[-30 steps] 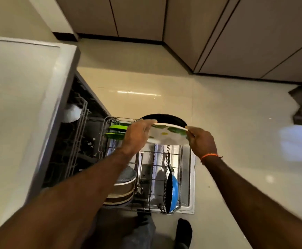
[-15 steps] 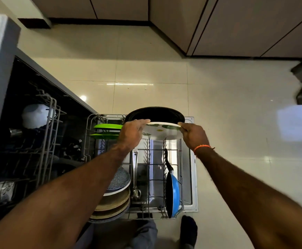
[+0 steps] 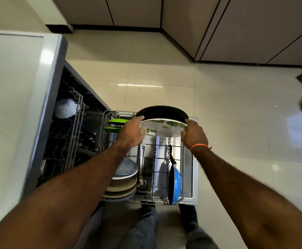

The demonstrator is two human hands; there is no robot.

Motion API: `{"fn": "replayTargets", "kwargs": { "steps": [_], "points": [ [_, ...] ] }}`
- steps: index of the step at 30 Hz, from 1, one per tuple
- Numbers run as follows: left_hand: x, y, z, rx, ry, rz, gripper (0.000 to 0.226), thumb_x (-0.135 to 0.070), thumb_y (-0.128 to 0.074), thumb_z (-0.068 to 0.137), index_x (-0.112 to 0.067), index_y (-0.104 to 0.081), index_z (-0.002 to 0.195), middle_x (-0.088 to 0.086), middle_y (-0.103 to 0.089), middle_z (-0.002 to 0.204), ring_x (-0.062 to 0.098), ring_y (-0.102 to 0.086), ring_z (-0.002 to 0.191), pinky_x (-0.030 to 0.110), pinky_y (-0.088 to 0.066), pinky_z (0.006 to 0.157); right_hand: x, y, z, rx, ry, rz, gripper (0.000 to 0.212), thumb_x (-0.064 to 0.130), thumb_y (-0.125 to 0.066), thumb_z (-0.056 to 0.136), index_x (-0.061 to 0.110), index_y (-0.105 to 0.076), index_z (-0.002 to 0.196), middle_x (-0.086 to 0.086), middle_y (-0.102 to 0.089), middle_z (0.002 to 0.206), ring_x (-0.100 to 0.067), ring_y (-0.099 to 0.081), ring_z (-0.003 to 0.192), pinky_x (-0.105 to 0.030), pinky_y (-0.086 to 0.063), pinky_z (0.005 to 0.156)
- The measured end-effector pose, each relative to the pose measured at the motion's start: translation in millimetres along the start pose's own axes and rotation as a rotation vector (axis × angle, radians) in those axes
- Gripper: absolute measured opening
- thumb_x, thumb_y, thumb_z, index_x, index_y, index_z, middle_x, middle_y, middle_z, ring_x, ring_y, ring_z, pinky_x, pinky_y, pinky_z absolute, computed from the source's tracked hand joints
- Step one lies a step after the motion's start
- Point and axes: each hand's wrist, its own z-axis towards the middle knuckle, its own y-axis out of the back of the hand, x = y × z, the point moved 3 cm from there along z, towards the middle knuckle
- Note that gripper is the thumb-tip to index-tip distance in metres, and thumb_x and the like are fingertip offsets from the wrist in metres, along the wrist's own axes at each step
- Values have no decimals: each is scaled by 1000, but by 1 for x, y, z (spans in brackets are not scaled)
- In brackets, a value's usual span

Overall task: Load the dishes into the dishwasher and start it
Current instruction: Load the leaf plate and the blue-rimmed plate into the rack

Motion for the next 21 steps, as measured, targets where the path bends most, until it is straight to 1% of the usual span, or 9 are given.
{"fn": "replayTargets", "kwargs": {
  "steps": [3, 5, 7, 8, 12, 14, 16, 18, 21],
  "points": [
    [-16, 15, -41, 34, -6, 40, 55, -27, -64, 96, -15, -49, 147, 7, -57, 144, 26, -54, 130, 37, -43, 110, 14, 11, -30, 72, 46, -35, 52, 21, -61, 91, 15, -49, 142, -14, -56, 138, -35, -57, 122, -41, -48, 101],
    [-25, 25, -72, 48, 15, 55, 52, -29, -63, 96, -15, -52, 145, 8, -61, 138, 26, -58, 122, 39, -47, 105, 27, 20, -53, 157, 132, -77, 52, 22, -62, 92, 15, -49, 142, -14, -56, 139, -34, -55, 125, -39, -45, 105],
    [-32, 37, -107, 52, 68, 41, 49, -31, -64, 95, -15, -56, 141, 8, -64, 135, 26, -60, 119, 37, -48, 103, 41, 31, -75, 224, 224, -116, 53, 24, -62, 92, 14, -49, 143, -13, -55, 142, -32, -52, 130, -37, -42, 110],
    [-35, 43, -122, 36, 92, 29, 47, -32, -65, 94, -14, -59, 137, 8, -65, 133, 26, -61, 118, 35, -48, 101, 47, 35, -84, 242, 269, -135, 53, 25, -62, 92, 14, -50, 143, -13, -56, 141, -31, -53, 129, -37, -42, 109],
    [-47, 66, -202, -103, 178, -64, 35, -27, -65, 94, -9, -67, 124, 13, -70, 123, 30, -64, 113, 38, -51, 98, 80, 57, -131, 308, 445, -221, 43, 26, -58, 93, 17, -57, 135, -11, -66, 126, -32, -61, 114, -34, -49, 97],
    [-45, 69, -238, -167, 232, -132, 40, -31, -66, 93, -12, -66, 128, 10, -69, 128, 28, -64, 118, 34, -48, 102, 97, 63, -153, 297, 555, -255, 35, 25, -57, 93, 19, -63, 127, -13, -69, 119, -35, -63, 110, -36, -50, 93],
    [-40, 74, -288, -277, 289, -195, 47, -37, -64, 92, -13, -65, 132, 8, -68, 131, 26, -62, 123, 31, -45, 105, 120, 68, -187, 301, 695, -280, 29, 23, -56, 94, 17, -68, 119, -15, -71, 115, -38, -64, 107, -39, -50, 91],
    [-37, 76, -329, -351, 332, -239, 44, -35, -66, 94, -13, -65, 133, 4, -67, 133, 22, -62, 123, 27, -43, 103, 141, 68, -217, 314, 812, -311, 26, 24, -55, 95, 16, -70, 115, -15, -71, 112, -37, -64, 104, -40, -52, 87],
    [-30, 72, -404, -509, 432, -282, 39, -32, -68, 95, -15, -67, 130, 2, -69, 129, 21, -64, 119, 30, -47, 100, 172, 57, -278, 383, 1002, -390, 20, 23, -56, 93, 15, -71, 104, -14, -72, 105, -37, -65, 99, -41, -53, 82]
  ]
}}
